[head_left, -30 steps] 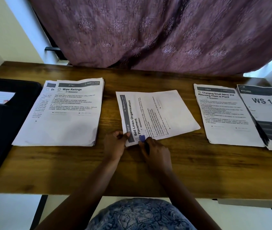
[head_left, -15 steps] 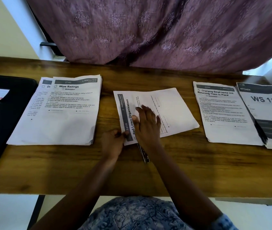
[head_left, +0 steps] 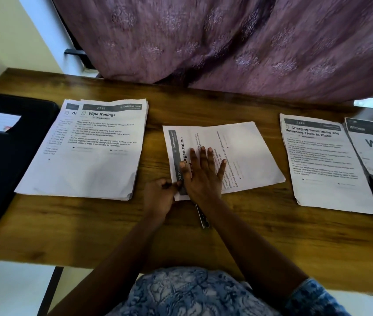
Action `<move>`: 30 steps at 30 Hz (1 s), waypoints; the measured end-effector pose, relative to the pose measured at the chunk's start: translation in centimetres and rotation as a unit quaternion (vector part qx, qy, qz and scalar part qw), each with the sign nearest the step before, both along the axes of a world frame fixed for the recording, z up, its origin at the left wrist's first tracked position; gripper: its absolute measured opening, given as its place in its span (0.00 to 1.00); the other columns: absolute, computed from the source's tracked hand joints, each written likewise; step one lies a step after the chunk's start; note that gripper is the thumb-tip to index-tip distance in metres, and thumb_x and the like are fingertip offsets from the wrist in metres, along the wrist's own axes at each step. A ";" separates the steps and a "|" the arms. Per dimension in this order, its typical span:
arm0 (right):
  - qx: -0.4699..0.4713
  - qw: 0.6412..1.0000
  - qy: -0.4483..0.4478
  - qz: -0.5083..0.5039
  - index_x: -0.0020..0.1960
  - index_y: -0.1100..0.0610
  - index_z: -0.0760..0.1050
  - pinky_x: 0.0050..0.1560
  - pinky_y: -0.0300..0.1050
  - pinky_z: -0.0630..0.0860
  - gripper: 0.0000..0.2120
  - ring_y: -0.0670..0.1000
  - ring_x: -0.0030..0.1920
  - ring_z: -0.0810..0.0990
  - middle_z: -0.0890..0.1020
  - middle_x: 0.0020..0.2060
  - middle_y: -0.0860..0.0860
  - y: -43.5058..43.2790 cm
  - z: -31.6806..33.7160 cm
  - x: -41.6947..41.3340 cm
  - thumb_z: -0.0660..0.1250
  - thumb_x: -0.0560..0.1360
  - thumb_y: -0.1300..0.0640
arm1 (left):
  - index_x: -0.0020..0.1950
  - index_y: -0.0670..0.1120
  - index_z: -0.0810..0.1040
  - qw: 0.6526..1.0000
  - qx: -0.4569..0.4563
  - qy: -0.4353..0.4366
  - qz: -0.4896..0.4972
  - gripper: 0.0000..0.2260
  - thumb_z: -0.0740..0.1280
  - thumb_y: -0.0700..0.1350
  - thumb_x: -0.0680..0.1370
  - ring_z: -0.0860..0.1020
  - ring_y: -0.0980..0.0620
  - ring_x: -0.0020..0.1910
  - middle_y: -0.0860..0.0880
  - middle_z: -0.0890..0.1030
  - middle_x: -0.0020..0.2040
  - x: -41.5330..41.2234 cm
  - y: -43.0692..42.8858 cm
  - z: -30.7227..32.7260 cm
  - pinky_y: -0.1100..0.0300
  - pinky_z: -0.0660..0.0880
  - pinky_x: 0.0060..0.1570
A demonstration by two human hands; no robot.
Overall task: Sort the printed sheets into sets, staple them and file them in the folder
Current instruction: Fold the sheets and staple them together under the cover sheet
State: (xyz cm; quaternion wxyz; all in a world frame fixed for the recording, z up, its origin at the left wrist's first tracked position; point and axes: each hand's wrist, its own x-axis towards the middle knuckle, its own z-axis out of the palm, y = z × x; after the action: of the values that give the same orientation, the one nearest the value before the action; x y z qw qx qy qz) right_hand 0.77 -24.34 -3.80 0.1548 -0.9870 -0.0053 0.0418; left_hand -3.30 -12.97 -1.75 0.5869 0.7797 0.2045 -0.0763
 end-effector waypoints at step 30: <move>0.174 0.977 -0.118 0.017 0.62 0.51 0.73 0.50 0.38 0.71 0.22 0.48 0.56 0.75 0.76 0.55 0.48 -8.0 7.9 -3.2 0.73 0.70 0.48 | 0.61 0.52 0.72 0.987 0.030 -0.145 -0.055 0.19 0.72 0.40 0.74 0.83 0.56 0.44 0.55 0.82 0.53 -0.1 0.6 5.6 0.65 0.80 0.43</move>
State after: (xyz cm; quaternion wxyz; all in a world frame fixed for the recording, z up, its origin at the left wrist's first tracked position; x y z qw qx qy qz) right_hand -2.44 -32.37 4.13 0.3221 -0.9426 -0.0478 -0.0743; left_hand -3.40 -12.42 3.89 0.5819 0.8096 0.0764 0.0118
